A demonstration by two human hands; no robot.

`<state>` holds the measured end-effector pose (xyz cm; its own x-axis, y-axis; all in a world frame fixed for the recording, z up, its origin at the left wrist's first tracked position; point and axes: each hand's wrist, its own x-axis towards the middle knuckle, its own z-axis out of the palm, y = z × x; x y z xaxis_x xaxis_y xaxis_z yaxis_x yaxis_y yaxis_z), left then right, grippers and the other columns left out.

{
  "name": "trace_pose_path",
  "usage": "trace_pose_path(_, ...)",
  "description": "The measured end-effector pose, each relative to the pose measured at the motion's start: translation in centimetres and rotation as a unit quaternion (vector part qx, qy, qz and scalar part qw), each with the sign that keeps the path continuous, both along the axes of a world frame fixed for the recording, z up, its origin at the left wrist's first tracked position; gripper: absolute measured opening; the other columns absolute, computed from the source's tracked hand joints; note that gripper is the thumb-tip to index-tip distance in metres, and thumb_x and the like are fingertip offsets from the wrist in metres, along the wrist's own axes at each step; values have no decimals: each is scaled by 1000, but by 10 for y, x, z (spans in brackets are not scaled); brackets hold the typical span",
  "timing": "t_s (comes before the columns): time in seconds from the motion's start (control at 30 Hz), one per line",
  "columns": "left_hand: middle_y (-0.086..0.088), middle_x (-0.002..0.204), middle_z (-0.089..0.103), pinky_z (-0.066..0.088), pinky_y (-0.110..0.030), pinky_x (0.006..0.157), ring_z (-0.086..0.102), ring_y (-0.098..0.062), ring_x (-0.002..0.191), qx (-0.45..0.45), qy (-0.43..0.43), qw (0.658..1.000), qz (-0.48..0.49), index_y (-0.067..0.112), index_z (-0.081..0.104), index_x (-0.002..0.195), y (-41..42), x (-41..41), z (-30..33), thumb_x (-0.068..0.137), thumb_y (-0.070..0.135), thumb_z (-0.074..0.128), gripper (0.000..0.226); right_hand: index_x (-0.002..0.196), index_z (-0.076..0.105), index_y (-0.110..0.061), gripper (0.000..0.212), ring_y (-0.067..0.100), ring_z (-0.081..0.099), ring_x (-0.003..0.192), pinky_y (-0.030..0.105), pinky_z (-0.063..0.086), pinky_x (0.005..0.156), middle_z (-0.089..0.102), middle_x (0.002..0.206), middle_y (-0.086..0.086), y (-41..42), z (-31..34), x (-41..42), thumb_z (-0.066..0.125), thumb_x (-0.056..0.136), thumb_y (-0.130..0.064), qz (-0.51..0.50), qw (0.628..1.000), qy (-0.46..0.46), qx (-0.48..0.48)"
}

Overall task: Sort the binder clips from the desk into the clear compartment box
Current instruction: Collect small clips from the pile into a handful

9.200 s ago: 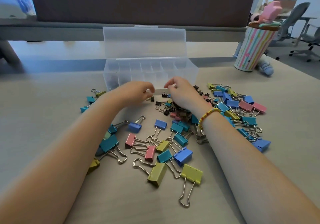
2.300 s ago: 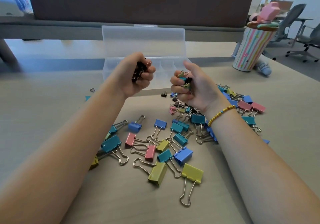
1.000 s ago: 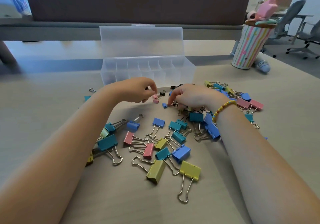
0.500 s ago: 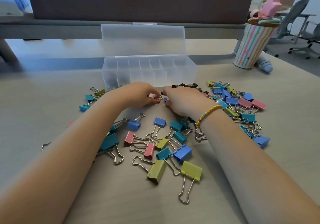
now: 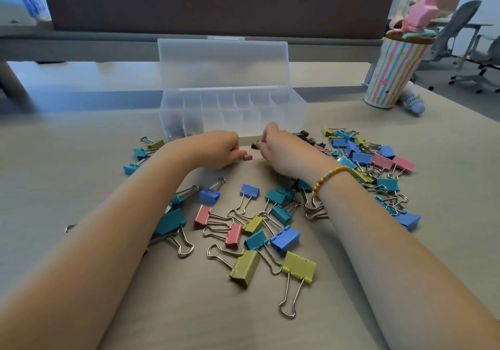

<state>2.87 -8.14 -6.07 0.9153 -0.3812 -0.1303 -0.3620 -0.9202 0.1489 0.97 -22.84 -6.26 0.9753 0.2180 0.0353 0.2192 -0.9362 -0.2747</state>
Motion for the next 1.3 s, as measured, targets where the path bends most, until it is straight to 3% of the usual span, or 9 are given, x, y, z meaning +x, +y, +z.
trace_pose_path(0.17, -12, 100, 55, 37, -26, 68, 46, -20, 84, -27, 10, 999, 15, 7, 51, 111, 1, 1, 1, 99, 27, 39, 27, 105, 45, 2, 27, 43, 51, 113, 41, 45, 58, 64, 97, 22, -5, 7, 1, 26, 100, -17, -67, 949, 73, 298)
trace_pose_path(0.2, -13, 107, 57, 38, -27, 74, 47, -21, 88, -28, 10, 999, 17, 8, 49, 118, 1, 0, 1, 99, 30, 40, 30, 91, 44, -5, 24, 10, 31, 89, 34, 39, 50, 59, 79, 12, -5, 7, 2, 26, 99, -19, -78, 931, 92, 346)
trace_pose_path(0.27, -12, 122, 56, 40, -31, 87, 51, -25, 103, -32, 12, 999, 15, 13, 41, 132, 0, -1, 3, 98, 32, 41, 39, 77, 36, -14, 22, 15, 33, 50, 21, 22, 41, 42, 60, 1, -8, 5, 7, 26, 95, -19, -95, 872, 153, 454)
trace_pose_path(0.43, -10, 125, 54, 39, -29, 85, 49, -21, 98, 5, 35, 999, -18, 19, 36, 136, 0, -5, 5, 96, 33, 45, 43, 70, 33, -15, 28, 5, 29, 39, 12, 17, 29, 36, 51, -3, -17, 5, 6, 24, 96, -23, -64, 654, 303, 690)
trace_pose_path(0.53, -10, 116, 57, 37, -26, 76, 44, -17, 88, 19, 28, 999, -25, 16, 42, 126, -1, -4, 4, 96, 33, 45, 35, 69, 36, -15, 39, 5, 30, 39, 11, 18, 30, 35, 52, -3, -17, 5, 4, 28, 100, -38, -71, 618, 304, 722)
trace_pose_path(0.87, 0, 74, 43, 32, -26, 58, 41, -20, 76, 29, 2, 999, -20, 3, 47, 112, -3, -1, 0, 97, 29, 41, 30, 83, 45, -12, 16, 3, 28, 36, 12, 15, 31, 34, 57, -3, -15, 3, 7, 34, 95, -10, -122, 644, 223, 721)
trace_pose_path(1.03, -8, 74, 53, 39, -22, 49, 44, -17, 58, -147, 86, 985, 24, 0, 50, 109, 1, -3, 8, 99, 23, 37, 29, 110, 60, -14, 30, 14, 51, 63, 23, 40, 53, 57, 78, 1, -9, -2, 10, 35, 95, -12, -86, 950, 13, 301)
trace_pose_path(1.13, -4, 65, 47, 29, -14, 37, 38, -9, 44, -346, 153, 923, 64, 7, 48, 95, 5, -2, 11, 100, 16, 35, 16, 120, 56, -18, 32, 28, 58, 97, 31, 42, 72, 63, 108, 8, -2, -11, 9, 35, 96, -16, -21, 996, -82, -36)
trace_pose_path(1.3, 2, 55, 41, 16, -12, 30, 30, -4, 35, -611, 234, 748, 114, 16, 35, 74, 16, 6, 17, 95, 8, 30, 23, 118, 57, -17, 29, 25, 49, 83, 30, 38, 69, 61, 107, 9, 5, -8, 10, 37, 97, -19, 1, 991, -63, -120)
